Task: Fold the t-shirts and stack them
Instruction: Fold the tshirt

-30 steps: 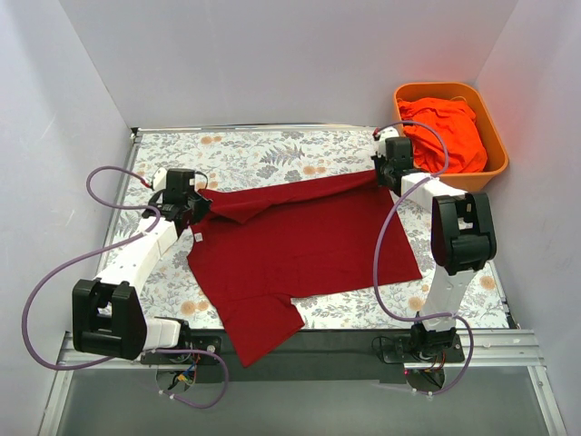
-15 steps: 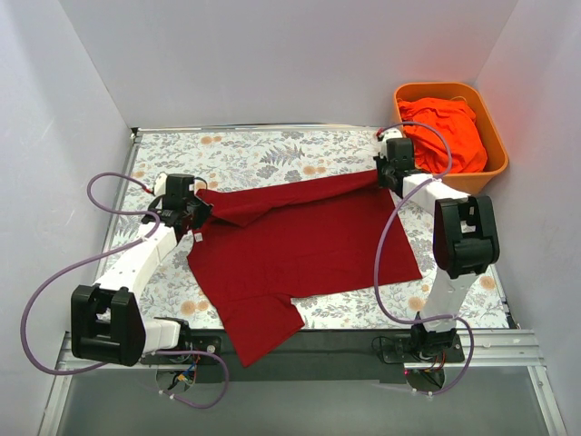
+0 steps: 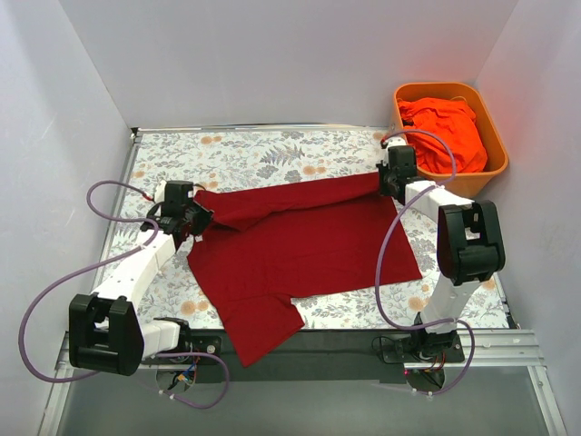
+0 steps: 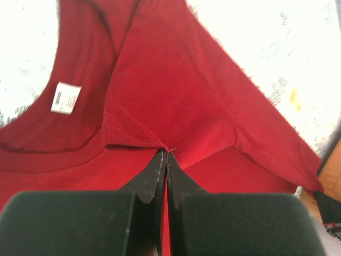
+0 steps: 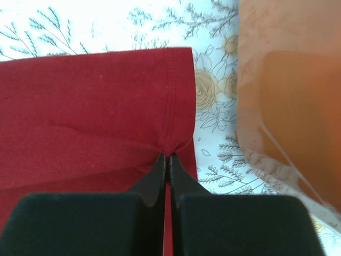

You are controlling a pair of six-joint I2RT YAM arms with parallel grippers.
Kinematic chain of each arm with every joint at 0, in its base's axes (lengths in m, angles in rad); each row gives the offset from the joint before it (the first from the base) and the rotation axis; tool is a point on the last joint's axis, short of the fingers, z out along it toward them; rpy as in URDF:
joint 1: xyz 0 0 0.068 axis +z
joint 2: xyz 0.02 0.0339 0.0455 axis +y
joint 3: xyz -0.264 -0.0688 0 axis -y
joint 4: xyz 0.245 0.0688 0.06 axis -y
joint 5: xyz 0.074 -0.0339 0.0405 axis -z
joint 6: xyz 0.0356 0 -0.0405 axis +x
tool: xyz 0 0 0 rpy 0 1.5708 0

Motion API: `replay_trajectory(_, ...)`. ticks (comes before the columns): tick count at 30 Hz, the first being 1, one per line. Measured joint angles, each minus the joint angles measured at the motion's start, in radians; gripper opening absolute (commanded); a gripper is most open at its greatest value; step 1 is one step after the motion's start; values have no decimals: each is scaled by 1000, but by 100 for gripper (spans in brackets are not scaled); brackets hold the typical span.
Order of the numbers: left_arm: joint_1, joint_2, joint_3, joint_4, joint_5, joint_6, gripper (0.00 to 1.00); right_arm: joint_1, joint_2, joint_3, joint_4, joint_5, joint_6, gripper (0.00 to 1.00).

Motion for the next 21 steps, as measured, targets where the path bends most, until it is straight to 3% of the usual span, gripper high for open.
replay_trajectory(1,0,-2,-15,2,6,-4,0,0,5,-2,0,-1,8,8)
replay_trajectory(4,0,-3,-66,14,29,-17,20,0,27,-2,-2,-5,24,20)
replay_trajectory(5,0,-3,-84,14,39,-21,37,-1,34,-2,-3,-8,31,24)
replay_trajectory(6,0,-5,-99,15,47,-20,43,-1,38,-2,-8,-11,37,33)
replay_trajectory(9,0,-30,-131,13,63,-31,55,0,40,-2,-33,-26,61,47)
replay_trajectory(12,0,-78,-126,12,47,-10,56,11,34,-3,-55,-26,85,56)
replay_trajectory(21,21,-24,-15,24,-38,126,57,122,-98,-47,-45,-43,123,56)
